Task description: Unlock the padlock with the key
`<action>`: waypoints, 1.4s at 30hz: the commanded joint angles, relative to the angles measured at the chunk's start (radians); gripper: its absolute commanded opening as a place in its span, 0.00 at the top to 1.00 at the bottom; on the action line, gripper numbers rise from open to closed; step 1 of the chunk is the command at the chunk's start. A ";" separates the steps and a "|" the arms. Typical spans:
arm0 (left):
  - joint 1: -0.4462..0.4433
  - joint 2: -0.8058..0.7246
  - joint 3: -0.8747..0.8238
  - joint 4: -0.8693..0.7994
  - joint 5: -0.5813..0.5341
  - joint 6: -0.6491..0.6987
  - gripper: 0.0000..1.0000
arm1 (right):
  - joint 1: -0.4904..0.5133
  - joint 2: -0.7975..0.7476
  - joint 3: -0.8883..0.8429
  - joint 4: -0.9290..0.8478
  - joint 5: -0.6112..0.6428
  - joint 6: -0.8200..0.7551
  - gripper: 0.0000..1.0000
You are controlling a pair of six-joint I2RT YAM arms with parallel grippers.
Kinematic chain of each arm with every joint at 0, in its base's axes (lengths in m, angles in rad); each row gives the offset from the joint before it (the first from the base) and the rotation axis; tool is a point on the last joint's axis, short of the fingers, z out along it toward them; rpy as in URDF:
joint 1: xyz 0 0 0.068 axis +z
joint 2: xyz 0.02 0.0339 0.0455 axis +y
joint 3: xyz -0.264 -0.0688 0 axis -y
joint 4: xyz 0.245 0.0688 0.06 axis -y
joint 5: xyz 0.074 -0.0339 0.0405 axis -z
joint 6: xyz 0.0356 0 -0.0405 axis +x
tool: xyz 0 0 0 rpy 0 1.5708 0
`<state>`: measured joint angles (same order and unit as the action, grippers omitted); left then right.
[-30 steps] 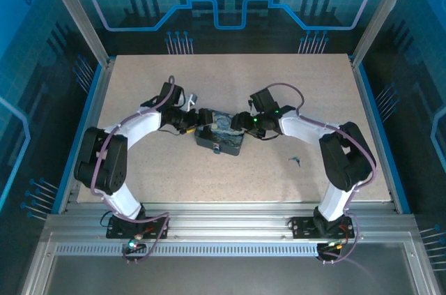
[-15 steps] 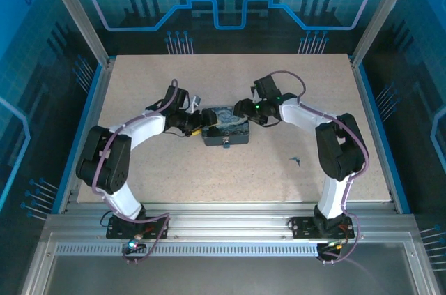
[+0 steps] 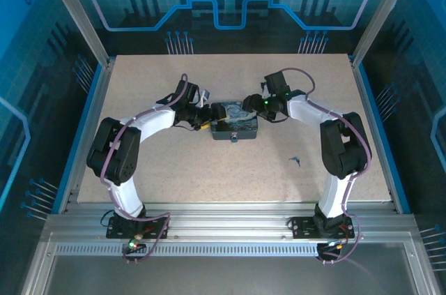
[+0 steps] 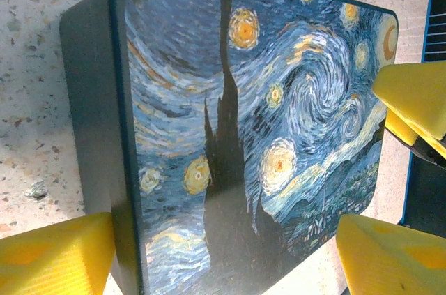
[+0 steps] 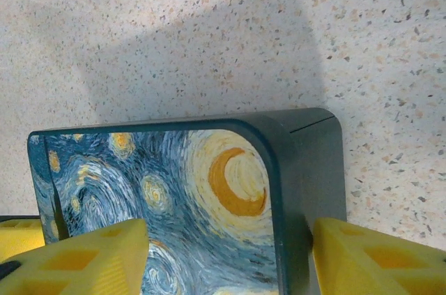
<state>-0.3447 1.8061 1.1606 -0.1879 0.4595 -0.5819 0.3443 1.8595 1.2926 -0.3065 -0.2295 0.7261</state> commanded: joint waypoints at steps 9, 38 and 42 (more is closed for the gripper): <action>-0.023 0.010 0.053 0.021 -0.047 -0.017 0.13 | -0.009 0.036 0.049 -0.032 -0.066 -0.020 0.23; -0.167 -0.487 -0.294 -0.065 -0.114 0.004 0.12 | -0.166 -0.421 -0.229 -0.466 0.331 -0.167 0.23; -0.283 -0.518 -0.368 0.040 -0.120 -0.066 0.12 | -0.244 -0.480 -0.331 -0.469 0.321 -0.179 0.27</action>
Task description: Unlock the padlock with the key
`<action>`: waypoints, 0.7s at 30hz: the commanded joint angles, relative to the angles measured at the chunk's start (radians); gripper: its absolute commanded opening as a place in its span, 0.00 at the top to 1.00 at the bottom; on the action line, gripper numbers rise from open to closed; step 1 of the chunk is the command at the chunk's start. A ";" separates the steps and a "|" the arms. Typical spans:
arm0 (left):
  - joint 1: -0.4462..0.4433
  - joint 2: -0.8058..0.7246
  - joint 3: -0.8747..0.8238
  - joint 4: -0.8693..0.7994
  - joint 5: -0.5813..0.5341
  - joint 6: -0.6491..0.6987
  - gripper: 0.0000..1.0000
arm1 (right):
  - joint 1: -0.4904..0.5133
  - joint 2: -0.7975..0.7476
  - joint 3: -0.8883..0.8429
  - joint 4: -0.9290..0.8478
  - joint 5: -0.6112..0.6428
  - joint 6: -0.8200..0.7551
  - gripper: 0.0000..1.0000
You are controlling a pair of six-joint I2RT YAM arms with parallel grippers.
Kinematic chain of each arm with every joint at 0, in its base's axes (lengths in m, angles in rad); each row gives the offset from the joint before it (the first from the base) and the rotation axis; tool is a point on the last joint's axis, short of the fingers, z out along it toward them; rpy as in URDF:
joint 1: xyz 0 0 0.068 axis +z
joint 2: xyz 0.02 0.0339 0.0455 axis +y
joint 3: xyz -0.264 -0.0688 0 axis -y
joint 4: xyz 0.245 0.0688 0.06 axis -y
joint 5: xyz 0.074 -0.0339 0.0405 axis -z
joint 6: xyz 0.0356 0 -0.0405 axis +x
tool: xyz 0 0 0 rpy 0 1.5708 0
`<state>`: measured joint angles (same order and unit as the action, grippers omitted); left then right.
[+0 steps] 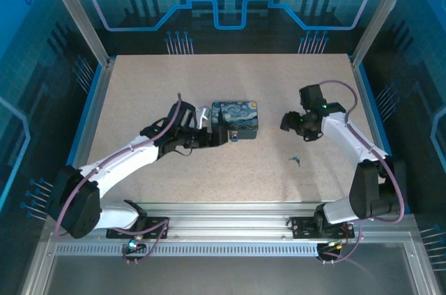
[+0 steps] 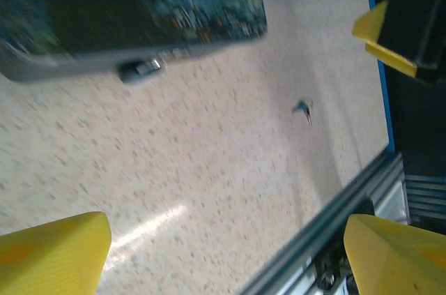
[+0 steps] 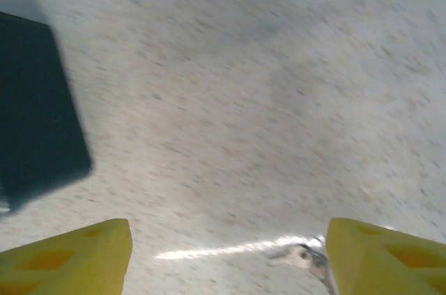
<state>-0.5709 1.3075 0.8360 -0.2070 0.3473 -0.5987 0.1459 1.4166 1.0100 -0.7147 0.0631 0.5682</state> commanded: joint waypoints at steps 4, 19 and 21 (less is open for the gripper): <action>-0.195 0.004 -0.095 0.200 -0.040 -0.123 0.01 | -0.109 -0.050 -0.115 -0.035 -0.021 -0.031 0.30; -0.389 0.207 -0.057 0.433 0.002 -0.223 0.06 | -0.123 0.044 -0.220 0.061 -0.109 -0.050 0.38; -0.389 0.212 -0.040 0.413 0.005 -0.212 0.06 | -0.122 0.060 -0.219 0.064 -0.107 -0.054 0.38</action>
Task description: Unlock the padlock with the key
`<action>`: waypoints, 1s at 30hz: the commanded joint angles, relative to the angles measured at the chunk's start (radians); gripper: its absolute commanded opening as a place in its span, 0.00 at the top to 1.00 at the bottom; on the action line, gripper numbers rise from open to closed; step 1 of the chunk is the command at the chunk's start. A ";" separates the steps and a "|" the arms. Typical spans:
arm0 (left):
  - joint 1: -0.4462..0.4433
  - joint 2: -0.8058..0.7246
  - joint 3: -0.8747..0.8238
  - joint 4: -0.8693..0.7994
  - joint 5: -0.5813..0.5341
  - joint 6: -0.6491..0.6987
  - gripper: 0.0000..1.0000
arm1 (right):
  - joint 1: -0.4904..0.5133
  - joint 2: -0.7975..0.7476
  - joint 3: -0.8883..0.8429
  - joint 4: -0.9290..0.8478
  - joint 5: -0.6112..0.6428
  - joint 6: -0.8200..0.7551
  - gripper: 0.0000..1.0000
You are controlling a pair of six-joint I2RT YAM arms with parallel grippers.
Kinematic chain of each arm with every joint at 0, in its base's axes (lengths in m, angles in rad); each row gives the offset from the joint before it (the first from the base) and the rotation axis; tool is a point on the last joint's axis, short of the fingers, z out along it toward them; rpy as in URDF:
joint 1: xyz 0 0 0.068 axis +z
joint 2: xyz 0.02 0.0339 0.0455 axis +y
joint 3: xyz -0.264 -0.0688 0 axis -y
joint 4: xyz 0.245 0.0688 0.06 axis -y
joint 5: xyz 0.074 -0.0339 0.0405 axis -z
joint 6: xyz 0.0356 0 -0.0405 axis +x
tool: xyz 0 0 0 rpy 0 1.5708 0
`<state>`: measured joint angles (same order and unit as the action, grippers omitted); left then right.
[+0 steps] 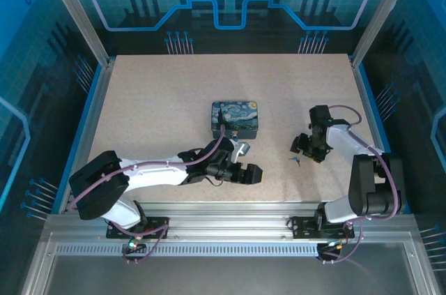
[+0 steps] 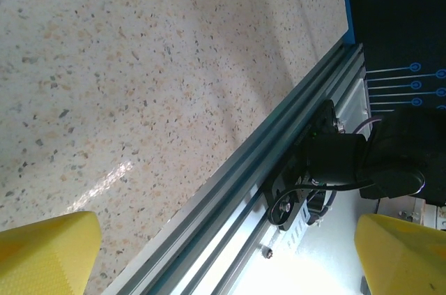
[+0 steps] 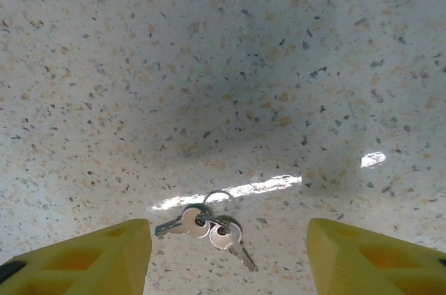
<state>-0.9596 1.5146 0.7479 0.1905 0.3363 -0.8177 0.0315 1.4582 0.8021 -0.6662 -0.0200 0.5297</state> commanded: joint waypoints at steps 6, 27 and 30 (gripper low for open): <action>-0.008 0.031 0.068 0.000 0.025 0.005 0.08 | 0.006 0.069 -0.013 0.046 -0.043 -0.017 0.43; -0.008 0.044 0.067 -0.016 0.016 -0.003 0.09 | 0.075 0.085 -0.019 0.034 -0.052 0.001 0.52; -0.008 0.044 0.063 -0.017 0.014 -0.004 0.09 | 0.091 0.075 -0.023 0.028 -0.051 0.006 0.48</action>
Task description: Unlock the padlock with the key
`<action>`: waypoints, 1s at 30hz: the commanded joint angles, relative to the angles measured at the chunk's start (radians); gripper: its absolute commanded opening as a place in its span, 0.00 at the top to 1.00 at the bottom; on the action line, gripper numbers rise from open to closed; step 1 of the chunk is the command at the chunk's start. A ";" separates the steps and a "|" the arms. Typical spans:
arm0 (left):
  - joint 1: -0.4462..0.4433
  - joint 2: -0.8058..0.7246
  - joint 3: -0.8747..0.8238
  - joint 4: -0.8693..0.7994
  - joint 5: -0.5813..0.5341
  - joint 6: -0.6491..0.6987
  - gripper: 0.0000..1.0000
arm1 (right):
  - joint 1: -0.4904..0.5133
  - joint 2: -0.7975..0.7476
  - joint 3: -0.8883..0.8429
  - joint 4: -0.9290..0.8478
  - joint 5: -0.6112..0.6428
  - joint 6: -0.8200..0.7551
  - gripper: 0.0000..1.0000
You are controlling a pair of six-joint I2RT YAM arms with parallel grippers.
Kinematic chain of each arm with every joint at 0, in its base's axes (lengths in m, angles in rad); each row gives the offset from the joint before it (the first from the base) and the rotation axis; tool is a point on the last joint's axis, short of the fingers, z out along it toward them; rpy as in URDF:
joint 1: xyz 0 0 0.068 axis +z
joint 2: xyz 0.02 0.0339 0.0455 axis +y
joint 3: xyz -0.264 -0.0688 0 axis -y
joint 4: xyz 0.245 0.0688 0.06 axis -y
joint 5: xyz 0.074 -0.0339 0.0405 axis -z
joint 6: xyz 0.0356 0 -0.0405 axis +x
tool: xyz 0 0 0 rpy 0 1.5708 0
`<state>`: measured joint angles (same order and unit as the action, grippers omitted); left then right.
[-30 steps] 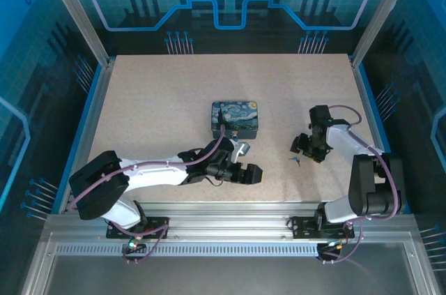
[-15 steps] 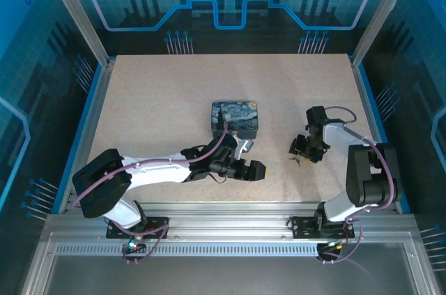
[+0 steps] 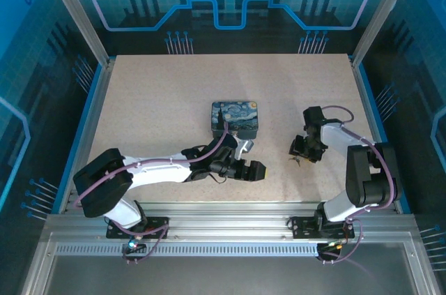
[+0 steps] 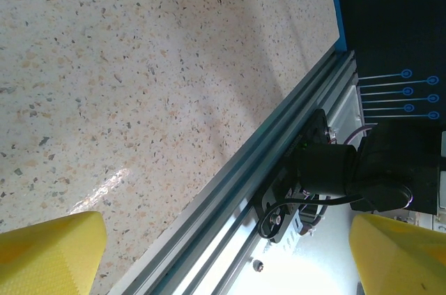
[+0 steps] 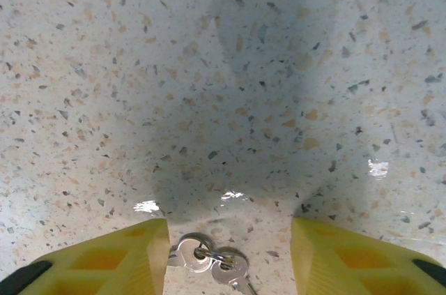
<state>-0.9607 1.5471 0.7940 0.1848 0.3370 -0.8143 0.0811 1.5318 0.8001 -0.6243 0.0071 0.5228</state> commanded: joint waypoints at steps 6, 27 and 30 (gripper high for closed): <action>-0.008 0.008 0.006 -0.005 0.011 -0.009 0.09 | 0.052 -0.033 -0.038 -0.012 -0.088 0.017 0.49; -0.006 -0.018 -0.042 0.030 -0.009 -0.031 0.10 | 0.077 0.021 -0.035 -0.007 -0.033 0.025 0.94; -0.006 -0.018 -0.043 0.033 -0.009 -0.033 0.10 | 0.078 0.004 -0.033 -0.009 -0.040 0.027 1.00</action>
<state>-0.9607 1.5475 0.7662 0.1936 0.3363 -0.8398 0.1440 1.5188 0.7826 -0.6186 -0.0055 0.5438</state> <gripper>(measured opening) 0.901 0.064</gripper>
